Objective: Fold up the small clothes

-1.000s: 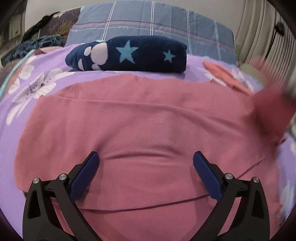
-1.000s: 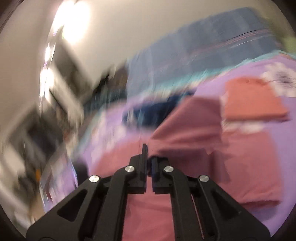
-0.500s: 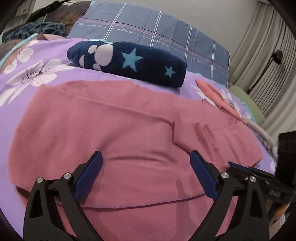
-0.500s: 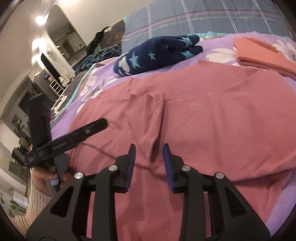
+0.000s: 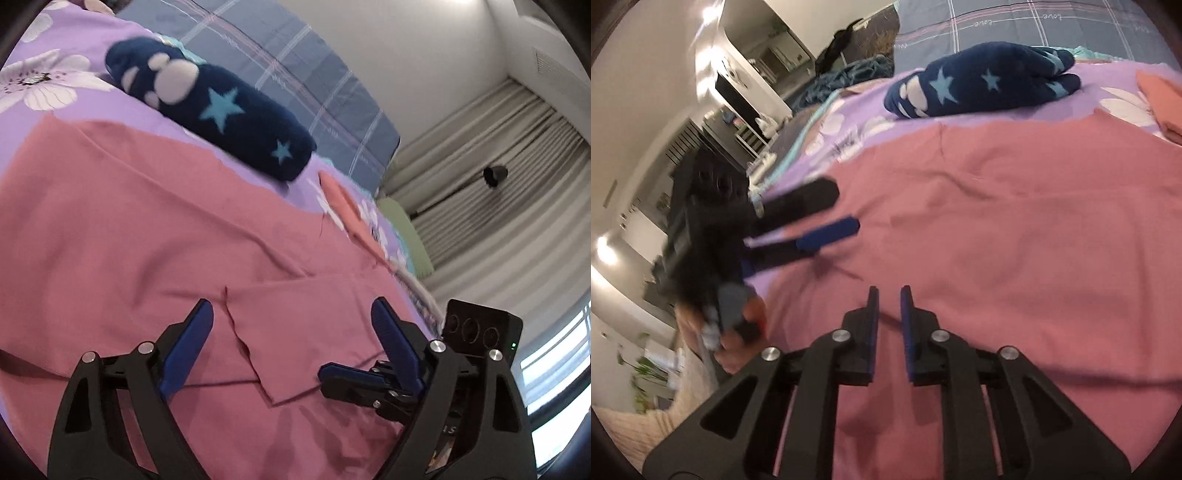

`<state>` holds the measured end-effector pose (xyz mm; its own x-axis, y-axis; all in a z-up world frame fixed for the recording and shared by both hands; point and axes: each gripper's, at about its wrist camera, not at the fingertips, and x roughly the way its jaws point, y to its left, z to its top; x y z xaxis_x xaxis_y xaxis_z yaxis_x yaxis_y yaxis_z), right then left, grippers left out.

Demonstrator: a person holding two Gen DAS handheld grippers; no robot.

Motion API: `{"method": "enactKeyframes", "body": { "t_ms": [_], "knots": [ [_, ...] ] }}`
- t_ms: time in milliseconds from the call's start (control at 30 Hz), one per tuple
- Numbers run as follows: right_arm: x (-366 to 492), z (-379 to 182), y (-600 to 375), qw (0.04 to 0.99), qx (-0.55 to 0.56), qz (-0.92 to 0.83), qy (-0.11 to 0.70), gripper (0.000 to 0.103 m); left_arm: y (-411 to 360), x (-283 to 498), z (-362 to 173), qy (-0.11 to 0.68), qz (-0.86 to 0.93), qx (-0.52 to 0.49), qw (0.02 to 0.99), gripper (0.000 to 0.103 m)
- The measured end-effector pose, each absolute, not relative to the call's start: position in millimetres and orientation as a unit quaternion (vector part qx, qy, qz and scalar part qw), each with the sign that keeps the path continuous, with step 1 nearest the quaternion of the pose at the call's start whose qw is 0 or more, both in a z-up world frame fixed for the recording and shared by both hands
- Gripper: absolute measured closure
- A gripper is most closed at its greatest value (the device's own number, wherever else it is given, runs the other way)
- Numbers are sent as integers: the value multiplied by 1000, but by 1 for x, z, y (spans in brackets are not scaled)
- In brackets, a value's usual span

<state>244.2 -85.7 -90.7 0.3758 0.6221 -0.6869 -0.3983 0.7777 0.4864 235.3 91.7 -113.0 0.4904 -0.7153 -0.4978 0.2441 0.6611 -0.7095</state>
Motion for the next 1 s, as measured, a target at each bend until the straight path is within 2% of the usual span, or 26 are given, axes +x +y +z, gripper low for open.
{"method": "enactKeyframes", "body": {
  "t_ms": [200,267,333,367,400,600,633,700,800,1000],
  "knots": [
    [219,-92,-109,837,113,281,455,79,70,233,-116,433,-273,-226,829,17],
    [212,-96,-120,849,107,256,450,78,64,231,-116,434,-270,-207,834,29],
    [208,-102,-135,855,123,239,444,79,59,231,-118,437,-266,-189,838,56],
    [206,-106,-143,856,134,234,441,81,56,232,-120,440,-266,-182,838,61],
    [205,-108,-151,855,149,230,439,81,53,233,-121,444,-265,-176,838,65],
    [206,-112,-167,850,186,228,436,81,32,229,-120,443,-240,-112,856,66],
    [206,-112,-167,850,185,228,436,81,25,228,-120,441,-231,-92,862,80],
    [206,-111,-168,850,190,230,435,81,14,227,-114,440,-219,-60,869,100],
    [207,-108,-172,853,192,218,433,81,12,229,-91,423,-212,-52,879,103],
    [201,-99,-201,880,189,150,410,80,-3,231,8,335,-220,9,916,102]
  ]
}}
